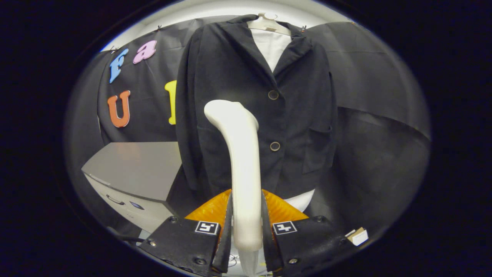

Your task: Iron the clothes twice with a garment steamer, once on the left side and once on the right side.

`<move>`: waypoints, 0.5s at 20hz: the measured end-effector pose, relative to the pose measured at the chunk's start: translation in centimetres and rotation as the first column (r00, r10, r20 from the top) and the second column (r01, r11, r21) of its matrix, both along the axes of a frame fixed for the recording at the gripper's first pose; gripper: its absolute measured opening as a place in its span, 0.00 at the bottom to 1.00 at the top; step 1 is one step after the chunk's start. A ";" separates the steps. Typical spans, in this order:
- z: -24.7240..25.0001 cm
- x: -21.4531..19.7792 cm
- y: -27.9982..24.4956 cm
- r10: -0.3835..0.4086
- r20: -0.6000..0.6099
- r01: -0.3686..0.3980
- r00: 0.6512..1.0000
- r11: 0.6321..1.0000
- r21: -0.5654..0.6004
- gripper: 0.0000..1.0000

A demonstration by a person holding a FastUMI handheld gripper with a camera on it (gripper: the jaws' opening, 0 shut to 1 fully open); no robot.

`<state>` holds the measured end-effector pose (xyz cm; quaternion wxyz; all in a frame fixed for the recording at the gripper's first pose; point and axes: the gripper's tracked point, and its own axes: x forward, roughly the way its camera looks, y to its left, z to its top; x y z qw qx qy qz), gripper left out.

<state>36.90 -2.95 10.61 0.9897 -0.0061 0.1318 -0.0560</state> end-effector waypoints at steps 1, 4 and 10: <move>-0.7 0.0 0.1 0.002 -0.012 -0.002 1.000 1.000 0.001 0.38; -2.7 0.2 0.1 0.003 -0.047 -0.003 0.999 1.000 0.004 0.38; -6.5 0.3 0.2 -0.006 -0.117 0.007 0.993 1.000 0.004 0.38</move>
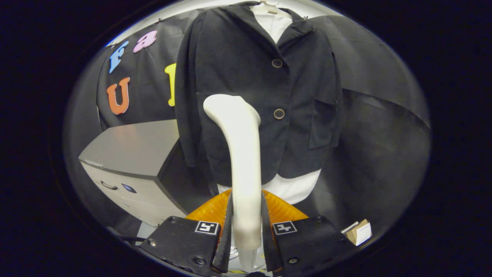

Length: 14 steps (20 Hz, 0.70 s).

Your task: Iron the clothes twice with a garment steamer, once on the left side and once on the right side.

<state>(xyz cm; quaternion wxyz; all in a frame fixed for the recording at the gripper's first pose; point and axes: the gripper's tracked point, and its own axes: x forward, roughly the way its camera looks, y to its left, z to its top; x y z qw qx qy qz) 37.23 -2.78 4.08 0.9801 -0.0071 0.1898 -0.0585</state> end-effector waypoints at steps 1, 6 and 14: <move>-0.8 0.0 0.1 -0.002 -0.016 0.002 1.000 1.000 0.002 0.38; -4.2 -0.3 0.4 -0.007 -0.075 0.008 0.997 1.000 0.017 0.38; -5.9 -1.9 0.9 -0.017 -0.102 0.024 0.995 0.997 0.067 0.38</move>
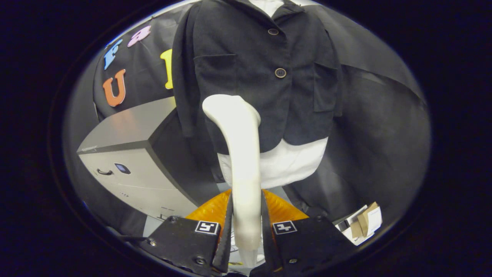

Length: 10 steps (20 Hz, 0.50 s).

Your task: Iron the clothes twice with a garment steamer, once on the left side and once on the right side.

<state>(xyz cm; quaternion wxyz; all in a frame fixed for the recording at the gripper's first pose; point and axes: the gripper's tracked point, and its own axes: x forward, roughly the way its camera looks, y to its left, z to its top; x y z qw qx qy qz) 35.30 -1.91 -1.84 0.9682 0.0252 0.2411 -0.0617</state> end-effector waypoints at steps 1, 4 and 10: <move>0.1 -0.5 0.0 -0.002 0.003 0.002 1.000 1.000 0.007 0.38; 1.2 -2.5 -0.5 -0.018 0.034 0.017 0.999 0.999 0.038 0.38; 6.2 -7.3 -4.7 -0.080 0.123 0.068 0.989 0.993 0.096 0.38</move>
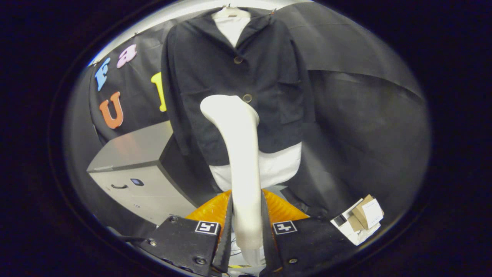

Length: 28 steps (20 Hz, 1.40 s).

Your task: Iron the clothes twice with a garment steamer, once on the left side and once on the right side.

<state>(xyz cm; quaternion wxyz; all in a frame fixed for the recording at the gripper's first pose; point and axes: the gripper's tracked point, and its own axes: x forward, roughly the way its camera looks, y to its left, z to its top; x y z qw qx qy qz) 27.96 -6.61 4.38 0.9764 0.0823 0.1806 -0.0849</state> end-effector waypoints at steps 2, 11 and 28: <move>2.3 -1.3 -1.9 -0.027 0.052 0.025 0.998 0.999 0.033 0.38; 15.6 0.1 -12.9 -0.087 0.289 0.045 0.953 0.988 0.149 0.38; 32.8 9.3 -16.3 -0.028 0.507 -0.042 0.862 0.991 0.126 0.38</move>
